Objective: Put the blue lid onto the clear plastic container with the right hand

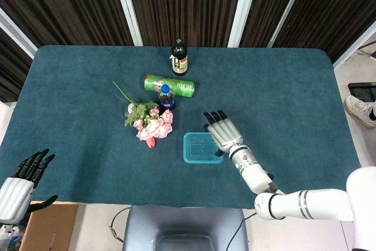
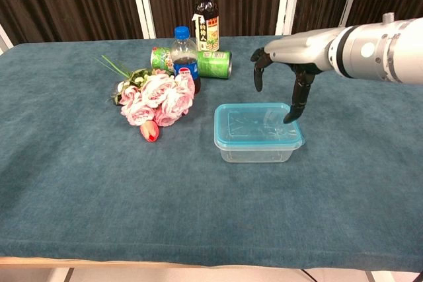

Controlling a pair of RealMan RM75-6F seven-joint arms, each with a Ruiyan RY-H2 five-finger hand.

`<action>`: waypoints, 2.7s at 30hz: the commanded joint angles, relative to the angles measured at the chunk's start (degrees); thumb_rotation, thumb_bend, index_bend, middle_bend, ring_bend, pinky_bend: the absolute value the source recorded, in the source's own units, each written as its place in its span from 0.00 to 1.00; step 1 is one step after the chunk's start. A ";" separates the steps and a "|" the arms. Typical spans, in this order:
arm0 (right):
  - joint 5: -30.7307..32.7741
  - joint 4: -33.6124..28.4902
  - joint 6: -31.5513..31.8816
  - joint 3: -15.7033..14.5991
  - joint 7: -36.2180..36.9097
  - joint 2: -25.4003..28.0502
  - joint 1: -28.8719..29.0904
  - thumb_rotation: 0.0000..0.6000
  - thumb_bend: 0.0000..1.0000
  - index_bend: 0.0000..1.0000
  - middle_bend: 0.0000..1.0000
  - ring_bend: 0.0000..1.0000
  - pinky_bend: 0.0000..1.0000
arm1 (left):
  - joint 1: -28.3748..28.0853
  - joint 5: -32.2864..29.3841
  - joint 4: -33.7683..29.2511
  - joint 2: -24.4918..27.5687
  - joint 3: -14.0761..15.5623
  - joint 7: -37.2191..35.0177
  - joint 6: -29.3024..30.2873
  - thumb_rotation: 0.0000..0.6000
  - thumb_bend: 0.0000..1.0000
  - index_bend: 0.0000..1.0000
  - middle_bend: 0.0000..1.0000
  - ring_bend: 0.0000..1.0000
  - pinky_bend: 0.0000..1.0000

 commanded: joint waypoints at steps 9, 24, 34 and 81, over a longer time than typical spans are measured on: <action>2.46 -0.33 -0.78 -1.56 -1.68 -0.20 1.79 1.00 0.08 0.45 0.12 0.00 0.05 | -0.05 0.14 0.00 -0.12 0.10 0.26 -0.11 1.00 0.45 0.06 0.00 0.07 0.16; 3.89 1.45 -0.55 -2.17 -2.31 -2.13 3.12 1.00 0.05 0.45 0.12 0.00 0.05 | -0.33 -0.17 -0.20 0.01 0.10 0.81 -0.83 1.00 0.45 0.06 0.00 0.07 0.16; 5.27 1.81 -0.25 -2.54 -2.82 -2.66 3.82 1.00 0.05 0.46 0.12 0.00 0.04 | -0.24 0.06 -0.07 -0.04 0.21 0.83 -0.57 1.00 0.45 0.06 0.00 0.07 0.16; 6.78 3.07 -0.45 -3.73 -3.35 -3.44 4.88 1.00 0.00 0.48 0.12 0.00 0.04 | -0.37 0.05 0.00 -0.11 0.17 0.67 -0.54 1.00 0.45 0.06 0.00 0.07 0.16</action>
